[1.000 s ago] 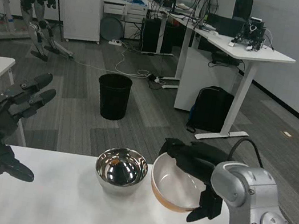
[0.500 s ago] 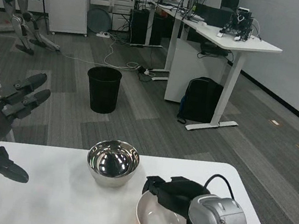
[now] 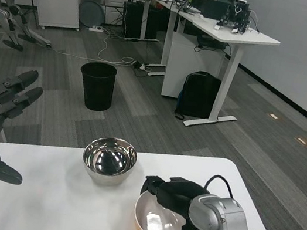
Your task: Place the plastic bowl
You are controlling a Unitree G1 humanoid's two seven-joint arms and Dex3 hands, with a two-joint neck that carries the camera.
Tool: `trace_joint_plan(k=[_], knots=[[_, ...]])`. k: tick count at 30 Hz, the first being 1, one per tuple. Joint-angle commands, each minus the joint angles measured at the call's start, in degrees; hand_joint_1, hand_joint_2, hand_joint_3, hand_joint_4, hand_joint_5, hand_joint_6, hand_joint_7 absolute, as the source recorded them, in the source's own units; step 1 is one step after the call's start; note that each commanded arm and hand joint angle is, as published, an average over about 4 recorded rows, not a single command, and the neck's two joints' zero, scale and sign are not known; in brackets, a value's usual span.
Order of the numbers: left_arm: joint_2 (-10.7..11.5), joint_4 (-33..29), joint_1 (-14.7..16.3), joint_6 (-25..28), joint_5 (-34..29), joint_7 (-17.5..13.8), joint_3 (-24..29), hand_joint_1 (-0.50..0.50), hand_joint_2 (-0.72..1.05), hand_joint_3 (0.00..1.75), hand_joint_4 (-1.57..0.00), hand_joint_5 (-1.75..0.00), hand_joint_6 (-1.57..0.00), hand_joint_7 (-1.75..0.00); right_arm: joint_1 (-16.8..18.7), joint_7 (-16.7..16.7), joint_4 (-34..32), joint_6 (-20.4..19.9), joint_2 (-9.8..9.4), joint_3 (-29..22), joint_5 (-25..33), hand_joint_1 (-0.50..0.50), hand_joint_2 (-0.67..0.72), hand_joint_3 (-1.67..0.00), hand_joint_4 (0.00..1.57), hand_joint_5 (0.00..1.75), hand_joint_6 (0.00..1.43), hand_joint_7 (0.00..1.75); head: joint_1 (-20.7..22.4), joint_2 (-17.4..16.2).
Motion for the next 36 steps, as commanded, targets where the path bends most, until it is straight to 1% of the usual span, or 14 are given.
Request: trace_joint_plan(k=[1,2,3,6,7,9,11,14,20,23,29,31,33,36], knots=[[0.01,0.56,0.54,-0.51,-0.13,0.02,-0.09,0.5,-0.64,0.44,-0.49,0.0,-0.58,0.0,1.55,0.18,0.91,0.56,-0.2,-0.3,1.3,-0.42,-0.08,-0.93,0.5,0.07,0.27,1.57,-0.16,-0.55],[-0.08,0.69,0.43,-0.51,-0.09,0.0,-0.14,0.5,-0.64,0.44,-0.49,0.0,-0.58,0.0,1.68,0.18,0.8,0.6,-0.29,-0.63,1.43,-0.42,0.04,-0.69,0.4,0.0,0.22,1.55,-0.18,-0.73],[-0.12,0.8,0.32,-0.51,-0.07,-0.03,-0.18,0.5,-0.64,0.44,-0.49,0.0,-0.6,0.0,1.77,0.18,0.71,0.6,-0.35,-0.91,1.45,-0.42,0.12,-0.56,0.34,0.0,0.19,1.54,-0.19,-0.88],[-0.25,1.22,-0.05,-0.51,-0.02,-0.07,-0.36,0.5,-0.64,0.44,-0.49,0.0,-0.63,0.0,2.04,0.18,-0.06,0.69,-0.44,-1.86,1.69,-0.43,0.33,-0.26,0.13,0.0,0.06,1.45,-0.27,-1.58],[-0.3,1.42,-0.18,-0.51,-0.02,-0.07,-0.42,0.5,-0.64,0.44,-0.49,0.0,-0.63,0.0,2.08,0.25,-0.56,0.97,-0.46,-2.08,1.87,-0.44,0.39,-0.18,0.08,0.0,0.03,1.34,-0.29,-1.73],[-0.34,1.7,-0.45,-0.51,-0.02,-0.07,-0.58,0.5,-0.64,0.44,-0.5,0.0,-0.63,0.0,2.08,0.4,-1.4,1.68,-0.44,-2.34,2.37,-0.46,0.5,-0.06,0.02,0.0,0.0,0.96,-0.47,-1.9],[-0.36,1.85,-0.69,-0.54,-0.02,-0.09,-0.71,0.5,-0.64,0.44,-0.51,0.0,-0.63,0.0,2.12,0.51,-1.75,2.14,-0.25,-2.67,2.94,-0.46,0.6,0.0,0.0,0.0,0.0,0.65,-0.72,-1.68],[-0.41,2.01,-1.15,-0.6,0.04,-0.09,-0.8,0.5,-0.64,0.44,-0.52,0.0,-0.63,0.0,2.41,0.54,-2.01,2.2,0.22,-3.44,4.0,-0.46,0.66,0.0,0.0,0.0,0.0,0.4,-1.18,-1.7],[-0.36,2.1,-1.61,-0.65,0.2,-0.07,-0.91,0.5,-0.64,0.44,-0.52,0.0,-0.63,0.0,2.87,-0.17,-2.43,1.7,0.44,-4.27,6.85,-0.46,0.69,0.0,0.0,0.0,0.0,0.17,-1.46,-1.79],[-0.39,2.25,-1.76,-0.65,0.24,-0.09,-1.08,0.5,-0.64,0.44,-0.52,0.0,-0.63,0.0,3.09,-2.56,-3.18,0.25,0.66,-5.18,9.05,-0.46,0.71,0.0,0.0,0.0,0.0,0.1,-1.5,-1.9],[-0.45,2.6,-1.87,-0.71,0.15,-0.07,-1.3,0.5,-0.64,0.44,-0.52,0.0,-0.63,0.0,3.66,-11.02,-5.9,-3.68,1.14,-9.83,15.01,-0.46,0.72,0.0,0.0,0.0,0.0,0.07,-0.41,-2.14],[-0.45,2.71,-1.87,-0.8,0.11,-0.07,-1.26,0.5,-0.64,0.44,-0.52,0.0,-0.63,0.0,4.21,-16.47,-6.43,-6.58,1.64,-13.11,21.29,-0.46,0.72,0.0,0.0,0.0,0.0,0.07,0.23,-2.11],[-0.47,2.84,-1.87,-0.87,0.06,-0.07,-1.19,0.5,-0.64,0.44,-0.52,0.0,-0.63,0.0,5.46,-25.48,-6.01,-12.32,2.41,-17.55,31.95,-0.46,0.72,0.0,0.0,0.0,0.0,0.07,0.69,-2.04],[-0.54,2.89,-1.87,-0.87,0.06,-0.07,-1.13,0.5,-0.64,0.44,-0.52,0.0,-0.63,0.0,6.67,-35.17,-4.6,-20.14,3.23,-21.22,43.28,-0.46,0.71,0.0,0.0,0.0,0.0,0.05,0.61,-1.93]])
